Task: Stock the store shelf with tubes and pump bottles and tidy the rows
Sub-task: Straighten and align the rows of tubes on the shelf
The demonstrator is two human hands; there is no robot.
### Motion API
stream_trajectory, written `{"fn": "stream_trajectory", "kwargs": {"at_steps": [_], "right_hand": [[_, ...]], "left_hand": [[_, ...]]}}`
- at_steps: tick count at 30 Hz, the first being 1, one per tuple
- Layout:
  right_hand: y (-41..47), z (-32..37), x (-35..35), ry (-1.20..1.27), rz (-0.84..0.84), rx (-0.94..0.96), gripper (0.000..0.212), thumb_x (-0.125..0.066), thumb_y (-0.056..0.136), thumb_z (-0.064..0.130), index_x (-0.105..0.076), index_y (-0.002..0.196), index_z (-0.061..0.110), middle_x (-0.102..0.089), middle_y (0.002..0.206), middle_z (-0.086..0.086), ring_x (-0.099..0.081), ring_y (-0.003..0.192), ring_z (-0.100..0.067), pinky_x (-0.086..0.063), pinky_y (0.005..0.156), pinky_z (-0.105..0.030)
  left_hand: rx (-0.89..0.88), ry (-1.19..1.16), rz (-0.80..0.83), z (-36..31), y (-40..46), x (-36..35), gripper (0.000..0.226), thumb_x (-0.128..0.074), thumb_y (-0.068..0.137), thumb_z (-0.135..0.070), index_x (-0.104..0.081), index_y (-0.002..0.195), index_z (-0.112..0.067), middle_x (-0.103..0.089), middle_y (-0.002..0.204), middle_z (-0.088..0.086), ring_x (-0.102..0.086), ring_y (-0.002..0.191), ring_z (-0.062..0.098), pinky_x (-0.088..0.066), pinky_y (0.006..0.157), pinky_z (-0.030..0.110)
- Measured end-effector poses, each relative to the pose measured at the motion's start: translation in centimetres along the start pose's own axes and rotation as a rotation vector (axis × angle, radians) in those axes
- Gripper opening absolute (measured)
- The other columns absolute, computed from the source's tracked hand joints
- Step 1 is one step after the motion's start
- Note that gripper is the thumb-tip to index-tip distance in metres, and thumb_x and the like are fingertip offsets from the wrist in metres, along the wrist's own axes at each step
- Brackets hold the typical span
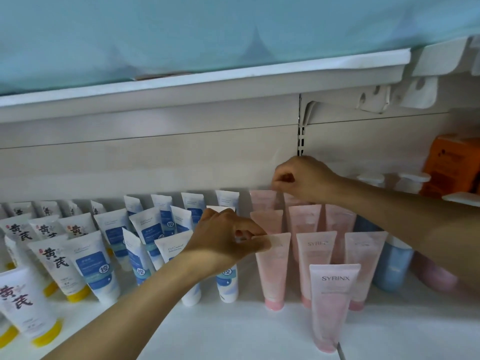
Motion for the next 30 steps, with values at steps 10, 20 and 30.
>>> {"fn": "stream_trajectory", "kwargs": {"at_steps": [10, 20, 30], "right_hand": [[3.3, -1.1, -3.3, -0.27, 0.167, -0.016, 0.016, -0.063, 0.088, 0.027, -0.073, 0.079, 0.018, -0.068, 0.076, 0.003, -0.062, 0.069, -0.014, -0.052, 0.066, -0.032], [3.9, -1.4, -4.0, -0.261, 0.211, -0.006, 0.029, -0.069, 0.084, 0.027, -0.057, 0.058, 0.03, -0.048, 0.059, 0.014, -0.051, 0.062, -0.01, -0.037, 0.066, -0.026], [3.8, -2.1, -3.9, -0.191, 0.217, 0.01, 0.023, -0.069, 0.085, 0.03, -0.059, 0.065, 0.032, -0.05, 0.058, 0.015, -0.046, 0.057, 0.0, -0.039, 0.067, -0.026]], "left_hand": [[-0.03, 0.262, -0.116, 0.3, 4.0, 2.8, 0.023, -0.056, 0.091, -0.051, -0.069, 0.106, -0.04, -0.068, 0.108, -0.019, -0.054, 0.097, 0.005, -0.026, 0.087, 0.03], [-0.065, 0.441, 0.04, 0.0, 6.7, 0.2, 0.024, -0.054, 0.092, -0.049, -0.071, 0.105, -0.039, -0.07, 0.101, -0.015, -0.053, 0.1, 0.009, -0.031, 0.096, 0.035], [-0.1, 0.45, -0.035, 0.0, 6.7, 0.0, 0.022, -0.054, 0.093, -0.045, -0.072, 0.104, -0.038, -0.071, 0.099, -0.017, -0.052, 0.097, 0.007, -0.029, 0.092, 0.031]]}}
Point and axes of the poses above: each hand's wrist, its own y-axis towards the middle knuckle, its own x-axis out of the back of the hand, z = x × y, the point moved 7 cm from there along y, towards the middle knuckle
